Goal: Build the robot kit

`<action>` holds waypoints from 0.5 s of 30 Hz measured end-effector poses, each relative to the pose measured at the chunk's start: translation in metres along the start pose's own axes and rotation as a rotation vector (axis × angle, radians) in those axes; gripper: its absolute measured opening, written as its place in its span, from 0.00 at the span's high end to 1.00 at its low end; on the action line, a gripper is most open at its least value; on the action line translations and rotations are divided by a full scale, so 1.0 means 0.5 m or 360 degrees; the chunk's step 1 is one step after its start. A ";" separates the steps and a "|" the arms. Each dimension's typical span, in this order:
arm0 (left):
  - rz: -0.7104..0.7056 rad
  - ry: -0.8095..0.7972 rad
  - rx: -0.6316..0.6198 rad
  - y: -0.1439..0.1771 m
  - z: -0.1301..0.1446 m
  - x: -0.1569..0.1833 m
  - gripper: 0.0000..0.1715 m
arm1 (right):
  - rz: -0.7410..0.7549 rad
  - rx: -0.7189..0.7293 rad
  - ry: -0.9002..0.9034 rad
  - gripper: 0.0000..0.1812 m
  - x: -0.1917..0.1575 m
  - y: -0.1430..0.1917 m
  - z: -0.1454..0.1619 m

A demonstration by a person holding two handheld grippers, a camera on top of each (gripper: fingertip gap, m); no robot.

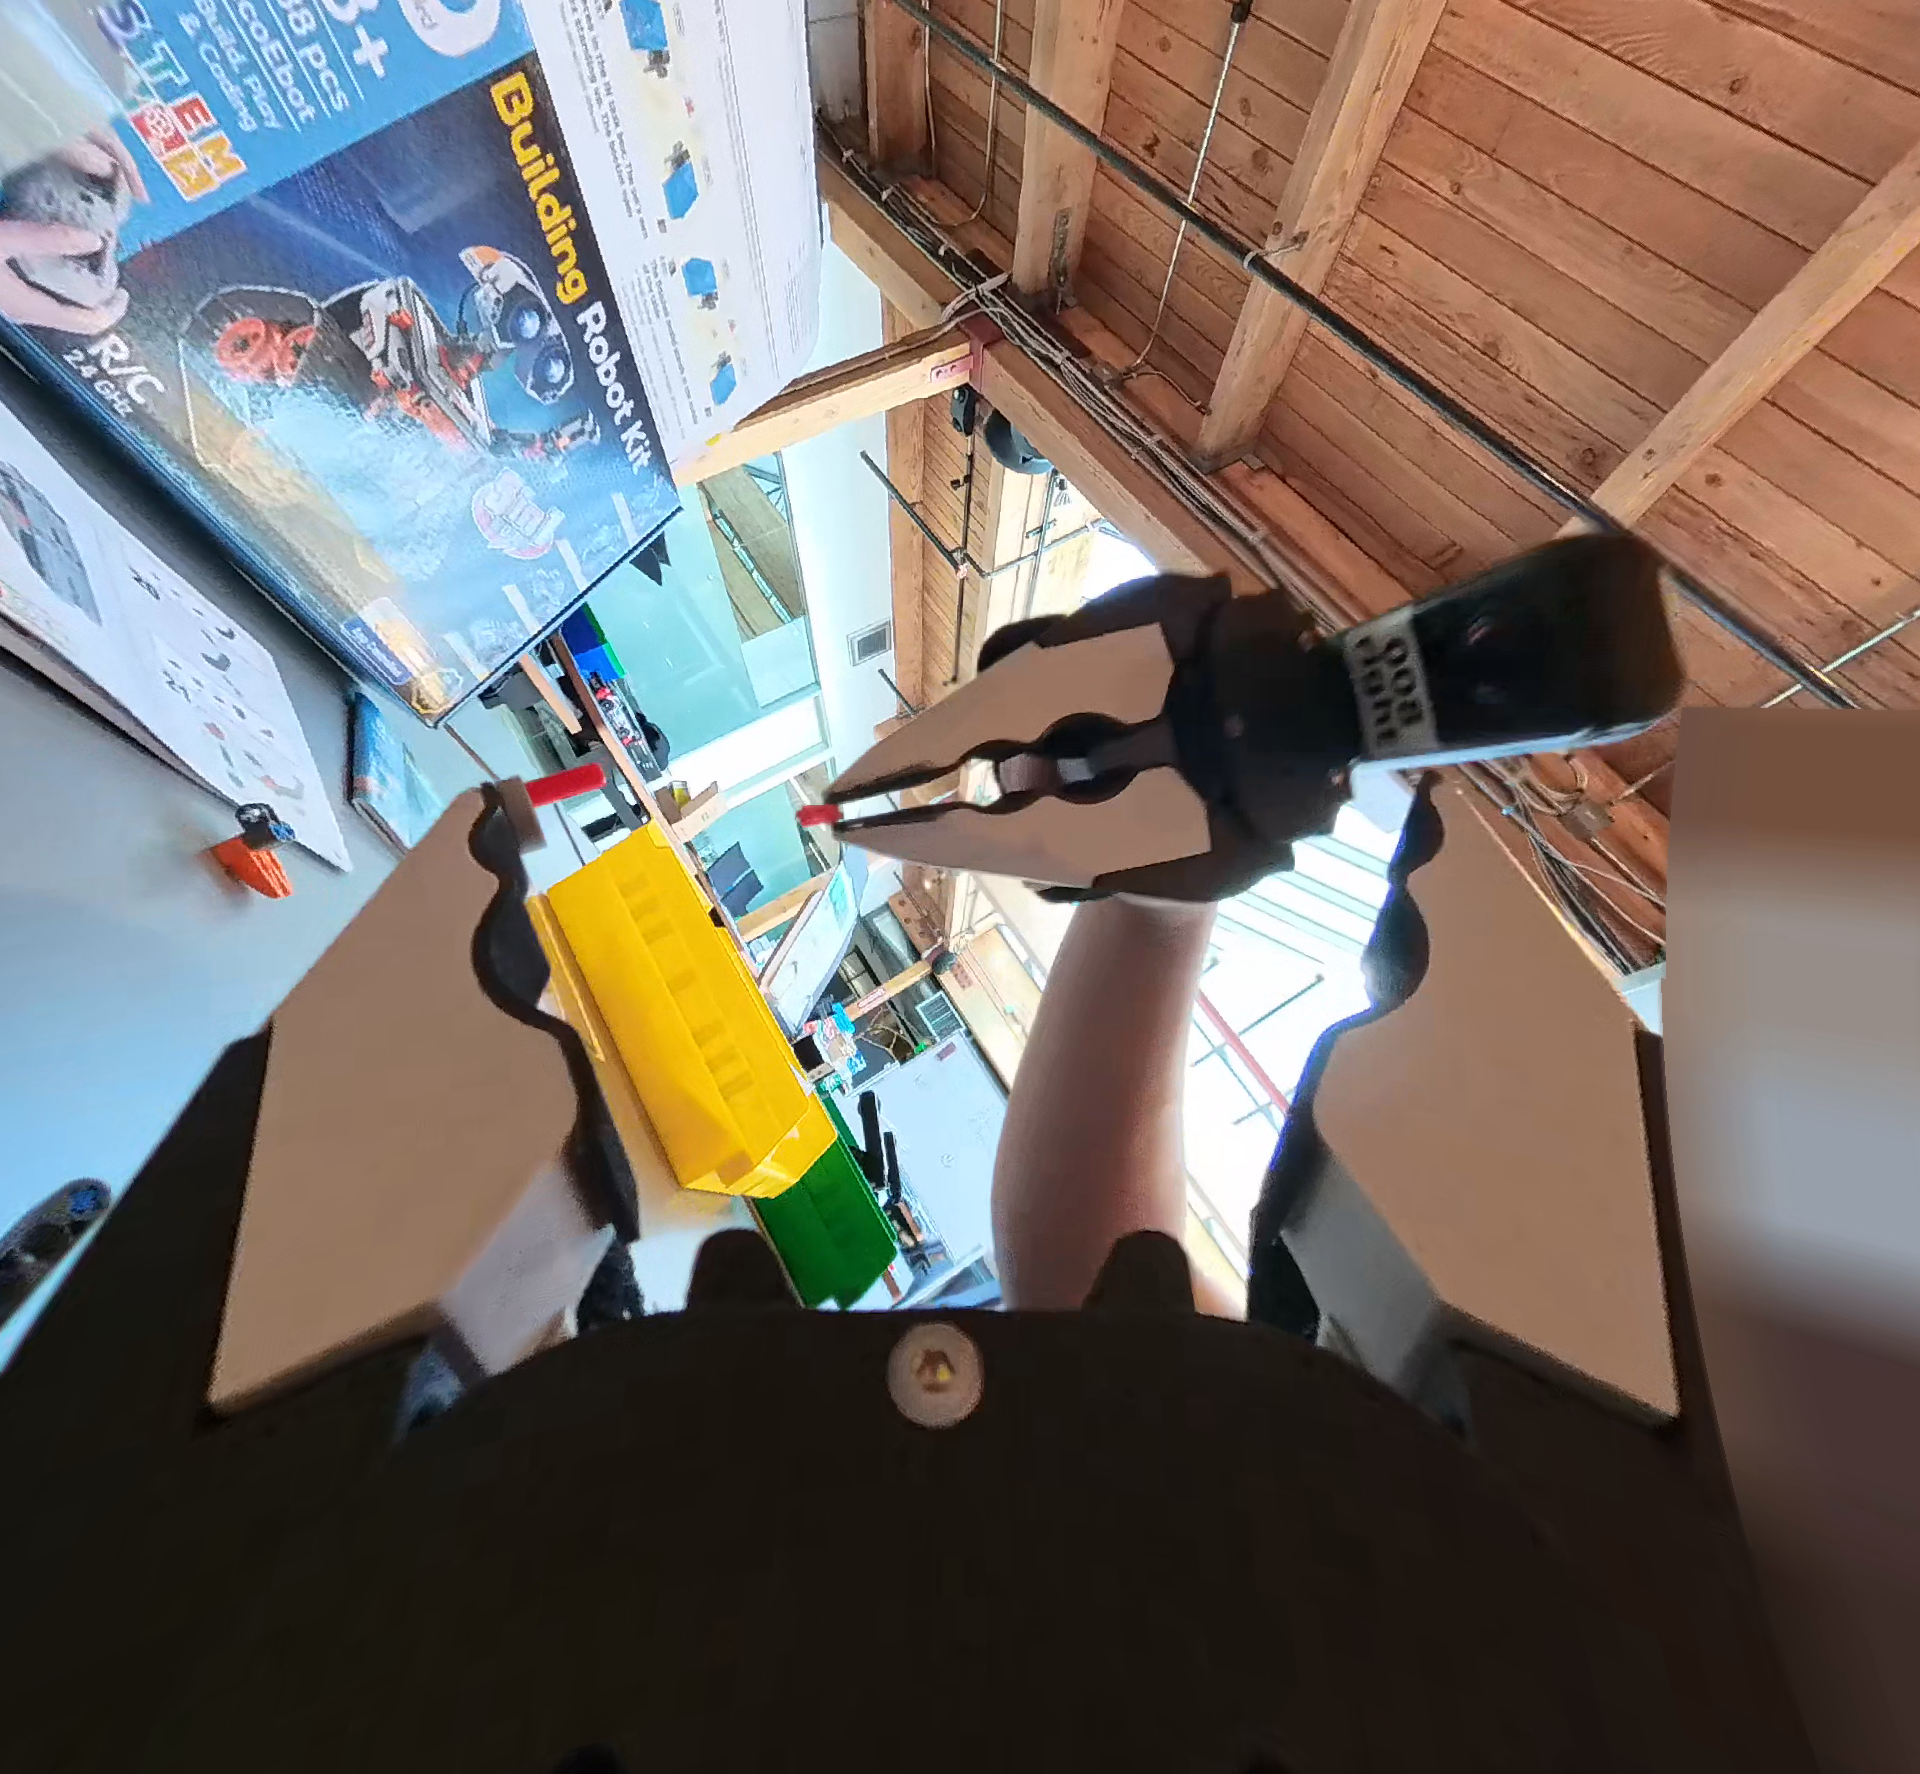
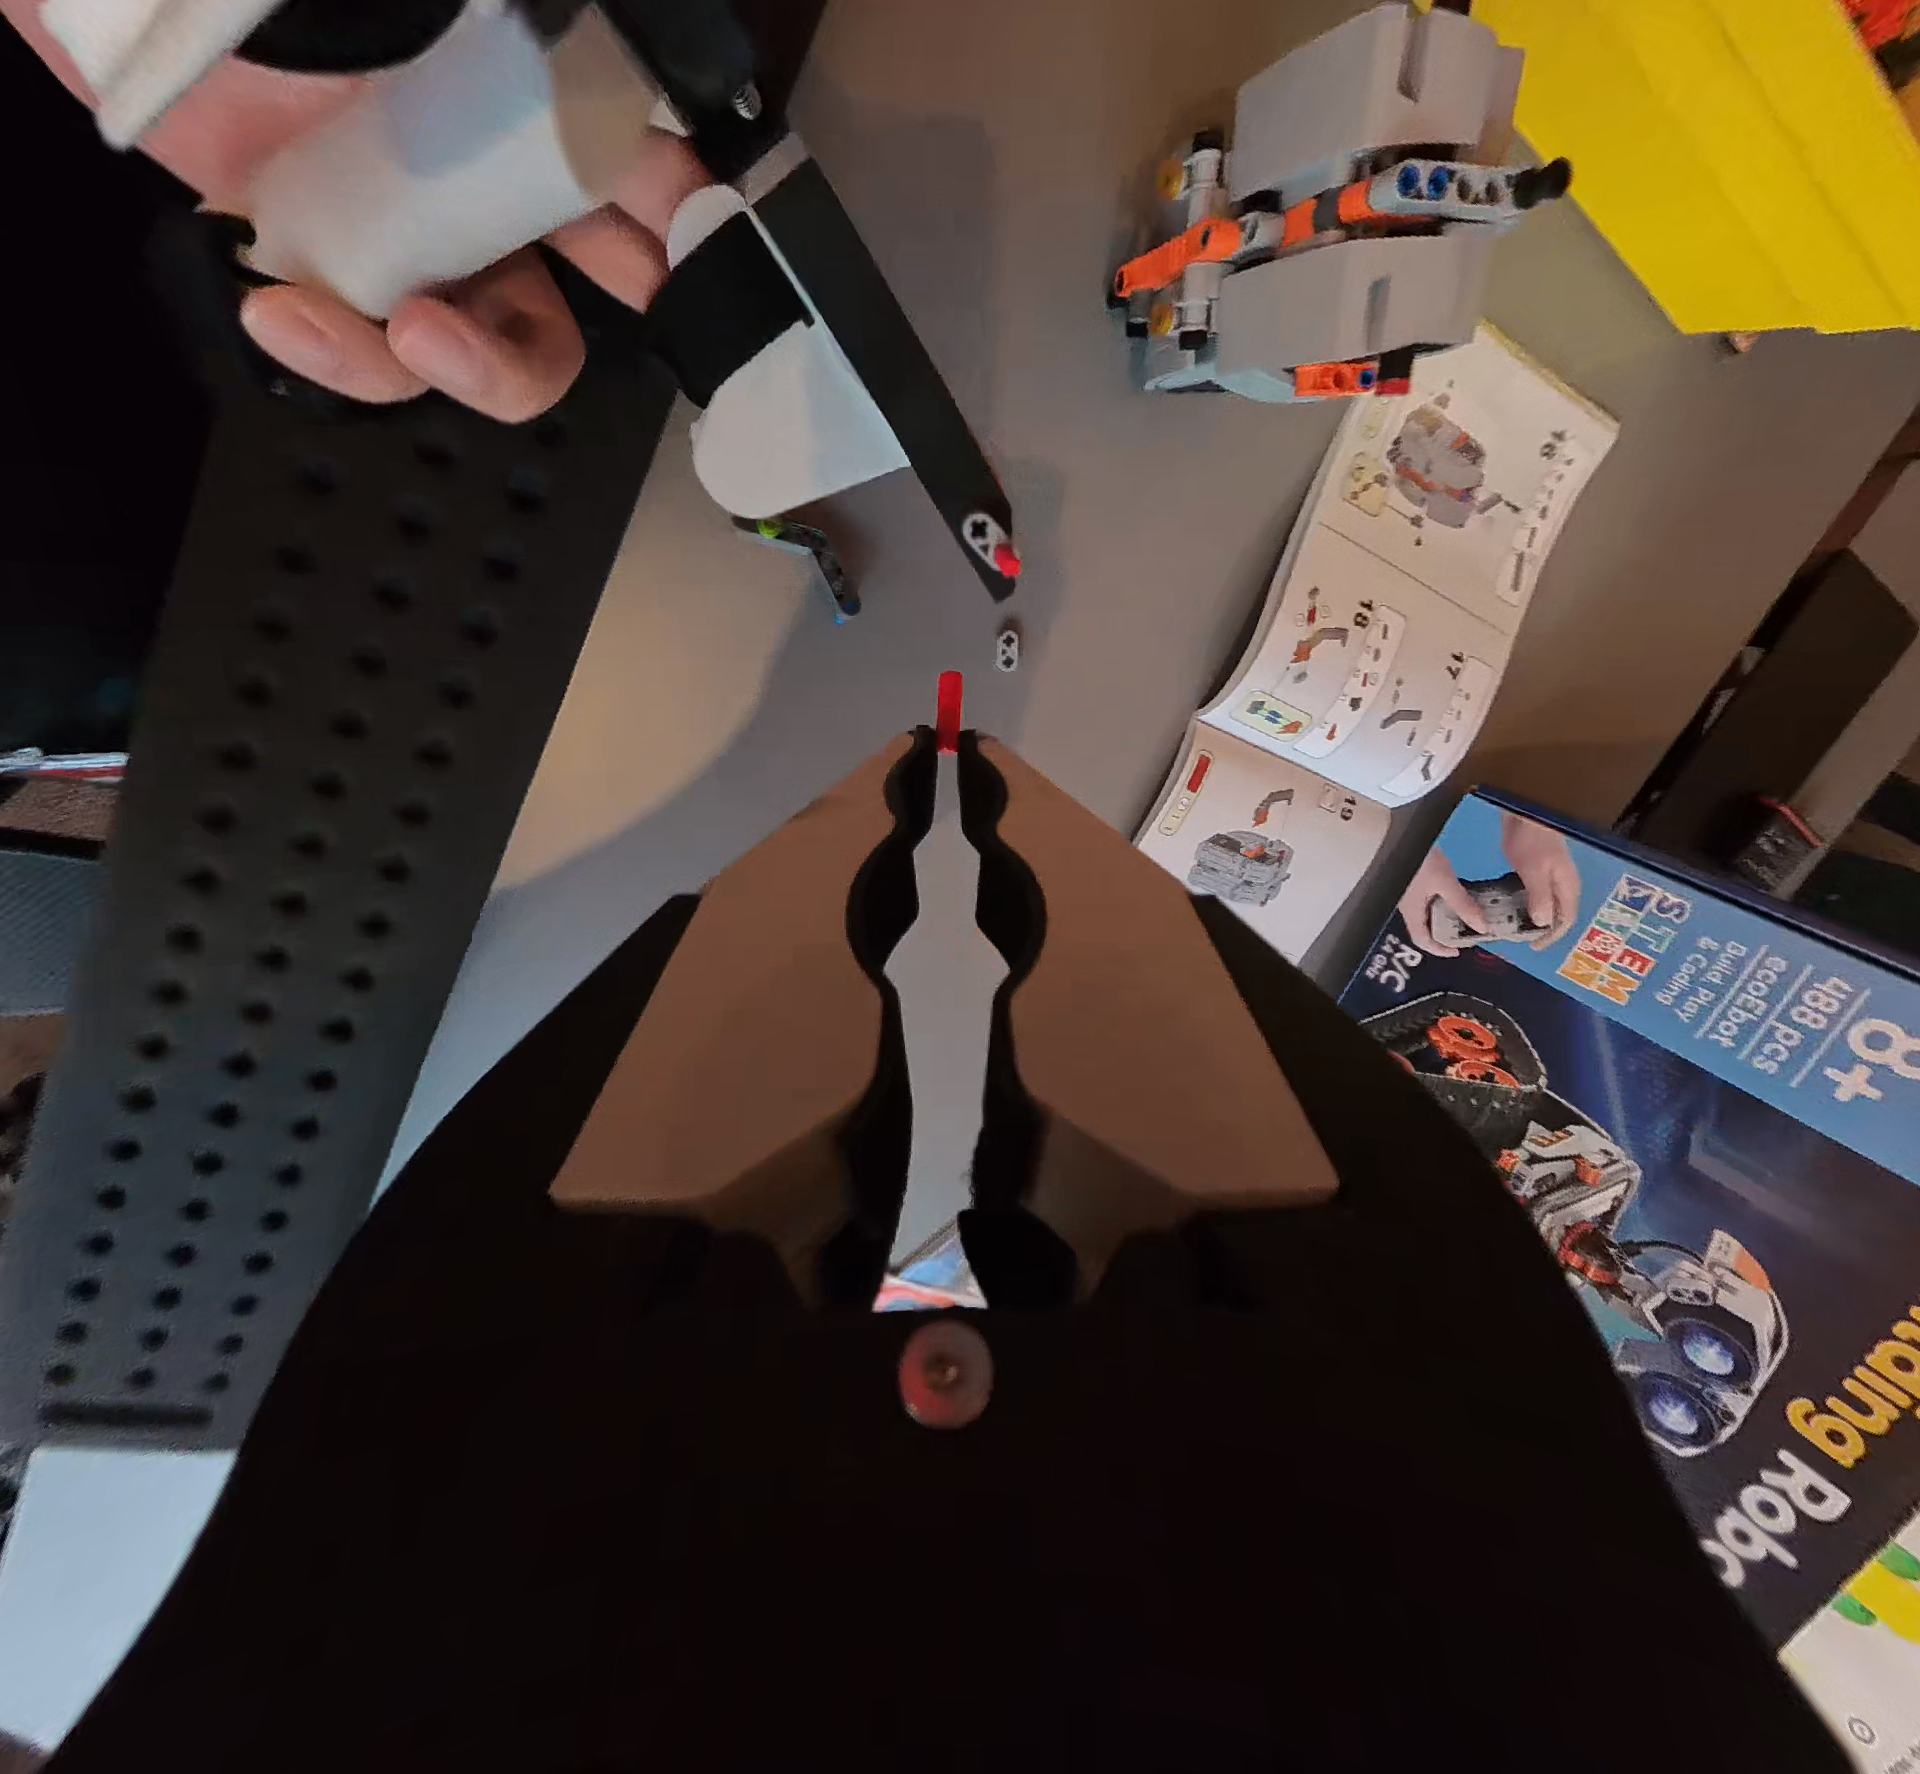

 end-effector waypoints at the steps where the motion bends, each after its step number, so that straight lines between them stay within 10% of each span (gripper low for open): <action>1: 0.0000 0.0007 -0.0009 -0.003 0.002 0.001 0.08 | -0.0039 -0.0037 -0.0006 0.97 0.005 -0.004 -0.003; 9: 0.0029 0.0020 -0.0027 -0.013 0.004 0.009 0.08 | -0.0345 -0.0242 -0.0200 0.98 0.009 -0.019 0.028; 15: -0.0039 -0.0225 -0.0059 0.010 0.010 0.018 0.08 | -0.0801 -0.0792 -0.0667 0.97 -0.072 -0.137 0.222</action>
Point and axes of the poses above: each gripper's, where its closed fingertips meet, y back along the fingers, z out of its underside, x = y × z across the jaws, the point moved 3 cm from there along y, back along the fingers, and after that the axes turned 4 degrees about -x, right-handed, at the moved point
